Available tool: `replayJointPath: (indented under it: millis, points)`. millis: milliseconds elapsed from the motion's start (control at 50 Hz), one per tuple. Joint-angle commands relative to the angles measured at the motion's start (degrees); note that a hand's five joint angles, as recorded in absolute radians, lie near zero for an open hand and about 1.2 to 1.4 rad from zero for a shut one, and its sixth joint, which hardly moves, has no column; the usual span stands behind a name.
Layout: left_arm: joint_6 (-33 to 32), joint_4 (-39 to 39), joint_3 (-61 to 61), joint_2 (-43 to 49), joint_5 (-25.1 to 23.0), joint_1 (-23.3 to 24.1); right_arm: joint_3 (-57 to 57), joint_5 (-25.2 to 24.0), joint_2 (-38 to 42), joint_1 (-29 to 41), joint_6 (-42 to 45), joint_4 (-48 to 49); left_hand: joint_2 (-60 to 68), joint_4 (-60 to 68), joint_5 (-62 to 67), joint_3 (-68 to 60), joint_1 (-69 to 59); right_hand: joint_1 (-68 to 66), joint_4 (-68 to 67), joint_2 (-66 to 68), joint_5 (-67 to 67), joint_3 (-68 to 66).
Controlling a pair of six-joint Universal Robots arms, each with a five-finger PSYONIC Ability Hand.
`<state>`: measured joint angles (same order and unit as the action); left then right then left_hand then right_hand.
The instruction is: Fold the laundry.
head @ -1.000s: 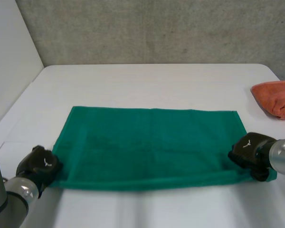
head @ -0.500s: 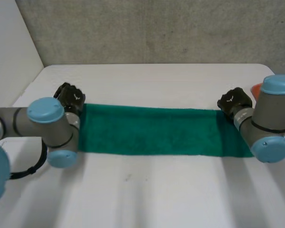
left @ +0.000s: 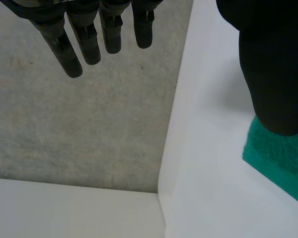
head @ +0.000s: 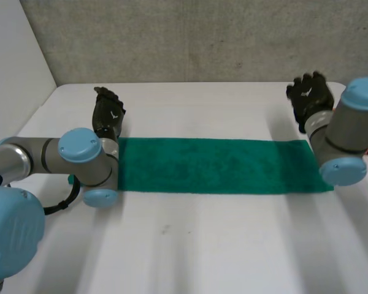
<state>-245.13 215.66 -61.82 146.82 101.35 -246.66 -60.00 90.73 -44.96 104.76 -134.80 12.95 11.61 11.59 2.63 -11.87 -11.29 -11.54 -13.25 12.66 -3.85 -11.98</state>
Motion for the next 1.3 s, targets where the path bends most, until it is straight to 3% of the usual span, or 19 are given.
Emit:
replayJointPath:
  millis: [20,120,200,300,420,500,620,840,980,1160,1300]
  points:
    - [0.44,0.02,-6.20,-6.97,0.08,-0.05,-3.98,-0.90,-10.57,-0.43,-9.25,-1.52,-1.61,-1.59,-2.63,1.87,1.29,1.54,3.25,-2.66,3.85,1.98]
    - [2.46,-0.15,-14.63,-14.79,-0.27,-0.84,-8.28,-3.45,-16.56,-1.48,-10.49,-6.70,-1.61,-1.59,-2.63,1.87,1.29,1.54,3.25,-2.66,3.85,1.98]
    - [8.07,-0.42,-22.72,-22.09,-0.89,-1.37,-12.59,-7.23,-19.28,-5.08,-10.49,-14.43,-1.61,-1.59,-2.63,1.87,1.29,1.54,3.25,-2.66,3.85,1.98]
    - [20.02,-1.38,-32.12,-30.79,-3.43,-1.28,-19.53,-12.15,-22.19,-9.48,-10.84,-25.34,-1.61,-1.59,-2.63,1.87,1.29,1.54,3.25,-2.66,3.85,1.98]
    - [29.69,-4.54,-38.10,-35.89,-6.25,-1.28,-29.45,-19.43,-22.28,-14.04,-11.01,-21.32,-1.61,-1.59,-2.63,1.87,1.29,-8.62,-6.90,7.49,-6.31,-8.17]
    - [31.81,-5.86,-39.43,-36.08,-6.34,-0.93,-33.15,-20.94,-21.40,-15.45,-11.98,-16.23,-1.61,-1.59,-2.63,1.87,1.29,-15.69,-13.97,14.56,-13.38,-15.24]
    - [31.99,-5.87,-39.52,-35.72,-6.42,-0.84,-35.01,-21.47,-18.50,-16.16,-14.00,-7.78,-1.61,-1.59,-2.63,1.87,1.29,-24.44,-22.73,23.32,-22.13,-24.00]
    - [31.90,-5.87,-39.52,-35.37,-6.34,-0.75,-33.43,-21.56,-13.58,-16.16,-12.95,-6.27,-1.57,-1.54,-2.59,1.82,1.24,-30.83,-29.11,29.70,-28.52,-30.38]
    - [31.91,-5.87,-39.61,-35.46,-6.07,-0.75,-31.85,-20.60,-12.78,-16.51,-12.95,-6.54,-1.57,-1.54,-2.59,1.82,1.24,-68.41,-66.69,67.28,-66.10,-67.96]
    - [31.99,-5.95,-39.96,-35.72,-5.81,-0.67,-31.32,-19.80,-16.38,-22.93,-9.97,-6.01,-1.57,-1.54,-2.59,1.82,1.24,-68.46,-66.75,67.34,-66.15,-68.02]
    - [31.99,-6.13,-40.57,-36.43,-5.72,-0.75,-29.38,-14.97,-16.65,-27.32,2.85,-6.45,-1.61,-1.59,-2.63,1.87,1.29,-68.46,-66.75,67.34,-66.15,-68.02]
